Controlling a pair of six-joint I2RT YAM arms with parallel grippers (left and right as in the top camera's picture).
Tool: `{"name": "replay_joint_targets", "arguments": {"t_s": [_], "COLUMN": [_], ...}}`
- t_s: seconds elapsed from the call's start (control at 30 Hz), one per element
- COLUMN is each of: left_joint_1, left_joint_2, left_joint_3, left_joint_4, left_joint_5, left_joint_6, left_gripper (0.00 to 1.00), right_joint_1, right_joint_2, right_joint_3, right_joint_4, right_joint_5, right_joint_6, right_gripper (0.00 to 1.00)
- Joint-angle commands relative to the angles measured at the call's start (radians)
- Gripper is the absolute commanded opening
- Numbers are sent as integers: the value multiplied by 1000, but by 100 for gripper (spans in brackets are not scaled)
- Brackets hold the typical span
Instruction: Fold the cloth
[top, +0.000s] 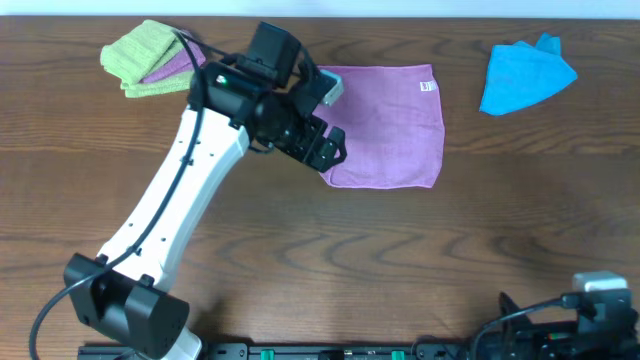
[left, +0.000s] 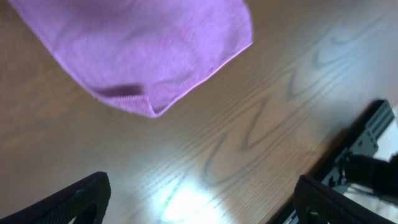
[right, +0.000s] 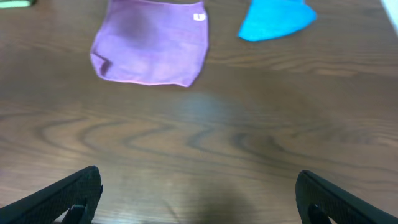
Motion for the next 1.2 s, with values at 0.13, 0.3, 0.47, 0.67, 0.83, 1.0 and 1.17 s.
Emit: {"name": "replay_joint_targets", "arguments": {"t_s": [0.13,0.3,0.47,0.67,0.83,1.0,1.17], "left_joint_1": [-108,-207,-210,-150,-68,76,142], "left_joint_2": [-119,-339,-576,-647,-561,-391,-251], "left_joint_3": [-226,-333,-482,-777,-823,-822,-821], "left_joint_4": [72,76,80,371,522,694,827], "left_joint_5": [-159,-380,-481,-330,-209,-48,59], "left_joint_6": [-254,-318,-377,-414,-441,-435,-423], "left_gripper": [95,96,95,95,95,95,95], "right_joint_1": [8,30,39,62,94,107,79], "right_joint_2": [-22,-99,-163,-163,-138,-2,206], "right_joint_3": [-18,-18,-18,-121,-255,-337,-340], "right_joint_4": [-20,-48,-90,62,214,419,567], "right_joint_5": [-67,-55,-57,-103,-105,-105,-149], "right_joint_6": [-9,-9,37,61,117,142,150], "right_gripper": [99,99,99,99,99,99,99]}}
